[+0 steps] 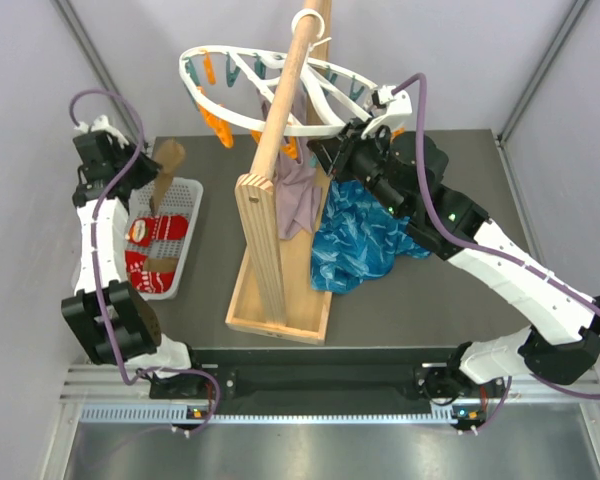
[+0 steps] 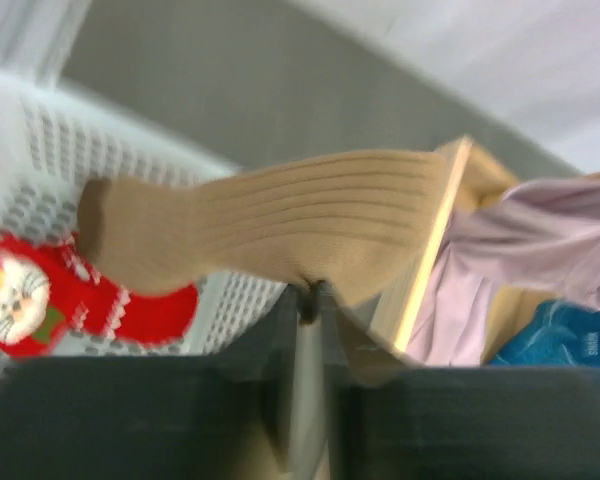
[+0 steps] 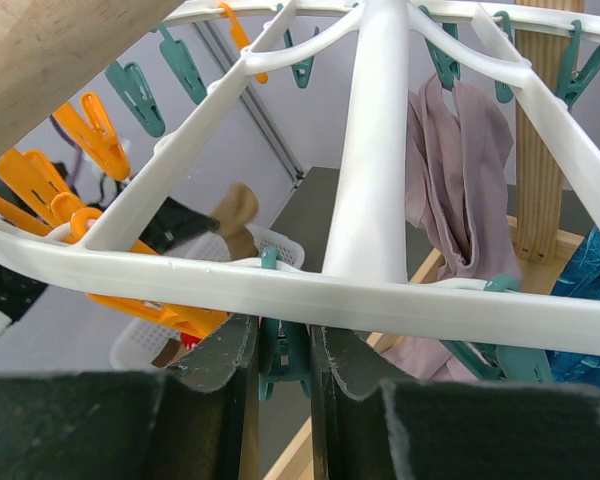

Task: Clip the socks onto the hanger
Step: Pick up the sock from the bin.

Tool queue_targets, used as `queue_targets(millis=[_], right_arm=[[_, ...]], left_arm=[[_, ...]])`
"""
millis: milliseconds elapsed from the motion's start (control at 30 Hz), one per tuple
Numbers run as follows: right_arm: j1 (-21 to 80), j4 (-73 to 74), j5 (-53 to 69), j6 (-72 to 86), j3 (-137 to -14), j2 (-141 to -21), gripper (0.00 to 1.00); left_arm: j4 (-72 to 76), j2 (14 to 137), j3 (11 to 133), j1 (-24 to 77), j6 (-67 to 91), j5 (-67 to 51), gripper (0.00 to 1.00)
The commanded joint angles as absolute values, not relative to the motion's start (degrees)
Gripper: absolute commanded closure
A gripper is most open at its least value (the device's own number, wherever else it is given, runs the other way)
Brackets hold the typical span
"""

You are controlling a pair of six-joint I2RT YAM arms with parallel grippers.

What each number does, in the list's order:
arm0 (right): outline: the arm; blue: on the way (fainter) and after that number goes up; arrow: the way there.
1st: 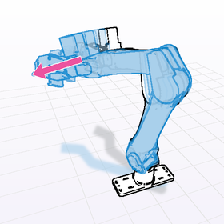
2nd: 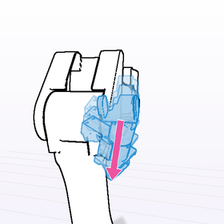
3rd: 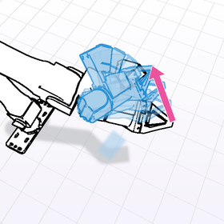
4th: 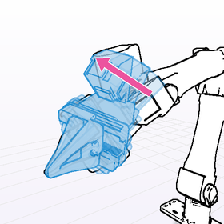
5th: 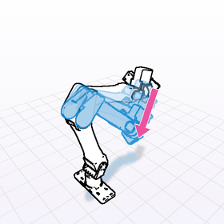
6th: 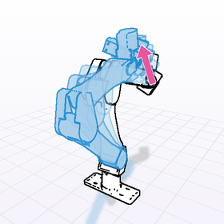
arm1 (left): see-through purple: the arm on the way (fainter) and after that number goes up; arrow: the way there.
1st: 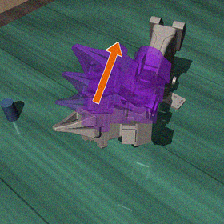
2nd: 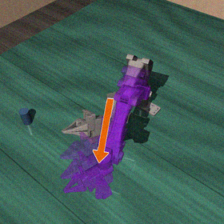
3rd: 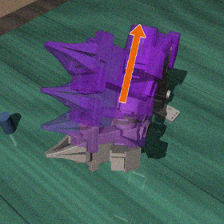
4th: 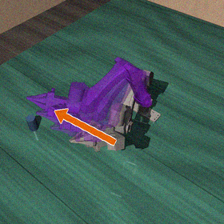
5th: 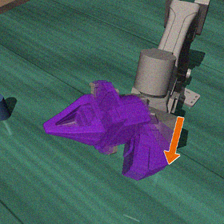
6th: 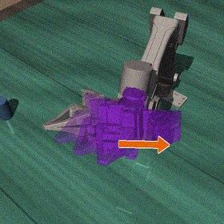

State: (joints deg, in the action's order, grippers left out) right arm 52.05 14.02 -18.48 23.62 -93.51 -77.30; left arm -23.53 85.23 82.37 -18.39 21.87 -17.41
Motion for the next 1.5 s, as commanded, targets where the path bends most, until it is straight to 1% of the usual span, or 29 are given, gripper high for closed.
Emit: queue_targets(millis=[0, 67, 100, 167, 267, 300, 400, 567, 700, 867, 1100, 1200, 1467], right_arm=[[50.8, 17.93, -19.6, 22.59, -92.46, -77.96, 1.0], [50.89, 17.75, -19.34, 22.68, -92.46, -78.22, 1.0], [50.8, 17.67, -19.07, 22.68, -92.46, -78.31, 1.0], [50.8, 17.75, -18.81, 22.59, -92.81, -78.66, 1.0], [50.8, 17.75, -18.9, 22.59, -92.55, -78.49, 1.0], [50.8, 17.67, -18.98, 22.5, -92.46, -78.4, 1.0], [50.8, 17.67, -18.99, 22.41, -92.55, -78.49, 1.0], [50.8, 17.93, -18.98, 22.24, -92.64, -78.22, 1.0], [50.8, 17.93, -19.07, 22.06, -92.64, -78.22, 1.0], [50.8, 17.67, -19.16, 21.97, -92.37, -78.05, 1.0], [50.8, 17.75, -18.9, 21.71, -92.28, -78.31, 1.0], [50.8, 17.75, -18.9, 21.45, -92.46, -78.49, 1.0], [50.8, 17.75, -18.81, 21.01, -92.81, -79.19, 1.0]], left_arm=[[-24.17, 85.43, 74.56, -17.67, 20.56, -19.16, 0.75], [-23.47, 85.17, 71.99, -16.79, 20.65, -18.64, 0.59], [-22.94, 84.56, 70.33, -16.7, 20.83, -17.24, 0.44], [-21.98, 82.98, 69.44, -16.7, 21.35, -14.96, 0.4], [-23.2, 81.92, 70.4, -17.31, 24.24, -10.3, 0.4], [-24.25, 81.91, 71.1, -17.66, 25.56, -7.06, 0.4], [-24.7, 83.58, 71.89, -19.6, 30.84, -4.49, 0.4], [-27.59, 92.35, 75.49, -20.74, 41.63, -0.88, 0.43], [-22.69, 95.62, 74.1, -21.27, 48.59, -0.44, 0.45], [-21.09, 100.63, 75.23, -21.36, 55.45, 3.51, 0.44], [-19.34, 107.04, 77.78, -21.44, 58.44, 6.41, 0.45], [-17.58, 109.85, 79.18, -21.71, 59.24, 4.57, 0.48], [-22.32, 115.75, 85.25, -21.62, 57.57, 9.4, 0.48]])
